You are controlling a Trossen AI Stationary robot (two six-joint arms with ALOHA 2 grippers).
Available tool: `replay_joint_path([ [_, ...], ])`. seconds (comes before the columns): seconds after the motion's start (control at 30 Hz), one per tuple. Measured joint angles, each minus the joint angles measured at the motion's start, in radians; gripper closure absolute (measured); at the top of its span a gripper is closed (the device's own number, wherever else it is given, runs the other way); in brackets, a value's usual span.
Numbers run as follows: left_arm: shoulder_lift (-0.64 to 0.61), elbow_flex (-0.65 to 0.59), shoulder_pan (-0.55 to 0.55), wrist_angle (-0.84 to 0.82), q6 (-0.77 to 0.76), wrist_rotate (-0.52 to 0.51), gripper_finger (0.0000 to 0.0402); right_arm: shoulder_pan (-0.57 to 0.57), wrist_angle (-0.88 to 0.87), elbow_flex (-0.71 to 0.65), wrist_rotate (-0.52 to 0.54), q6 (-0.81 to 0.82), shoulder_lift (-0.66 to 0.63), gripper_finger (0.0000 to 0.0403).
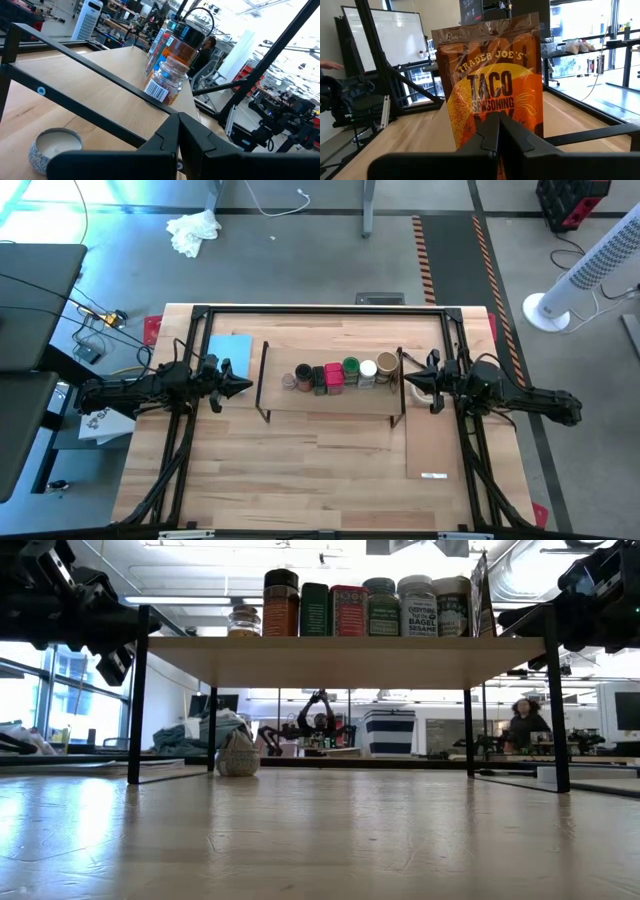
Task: Shelf spices
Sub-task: Return to Home Position
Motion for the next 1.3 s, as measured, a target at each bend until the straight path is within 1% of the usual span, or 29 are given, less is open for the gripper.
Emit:
replay_joint_path([
  [0.27, 0.000, 0.000, 0.000, -0.001, 0.003, 0.002, 0.0398, 0.000, 0.000, 0.000, 0.000, 0.000, 0.000, 0.0402],
  [0.3, 0.000, 0.000, 0.000, -0.001, 0.032, 0.007, 0.0398, 0.000, 0.000, 0.000, 0.000, 0.000, 0.000, 0.0402],
  [0.37, 0.000, 0.000, -0.005, 0.000, 0.192, 0.015, 0.0398, 0.000, 0.000, 0.000, 0.000, 0.000, 0.000, 0.0402],
  [0.5, 0.000, 0.000, -0.030, 0.001, 0.605, 0.021, 0.0398, 0.000, 0.000, 0.000, 0.000, 0.000, 0.000, 0.0402],
  [0.57, 0.000, 0.000, -0.043, 0.002, 0.739, 0.028, 0.0398, 0.000, 0.000, 0.000, 0.000, 0.000, 0.000, 0.0402],
  [0.6, 0.000, 0.000, -0.049, 0.004, 0.757, 0.038, 0.0398, 0.000, 0.000, 0.000, 0.000, 0.000, 0.000, 0.0402],
  [0.63, 0.000, 0.000, -0.053, 0.008, 0.751, 0.057, 0.0398, 0.000, 0.000, 0.000, 0.000, 0.000, 0.000, 0.0402],
  [0.7, 0.000, 0.000, -0.054, 0.013, 0.691, 0.082, 0.0398, 0.000, 0.000, 0.000, 0.000, 0.000, 0.000, 0.0402],
  [0.77, 0.000, 0.000, -0.053, 0.012, 0.634, 0.075, 0.0398, 0.000, 0.000, 0.000, 0.000, 0.000, 0.000, 0.0402],
  [0.87, 0.000, 0.000, -0.051, 0.012, 0.590, 0.075, 0.0398, 0.000, 0.000, 0.000, 0.000, 0.000, 0.000, 0.0402],
  [1.3, 0.000, 0.000, -0.051, 0.012, 0.585, 0.076, 0.0398, 0.000, 0.000, 0.000, 0.000, 0.000, 0.001, 0.0402],
])
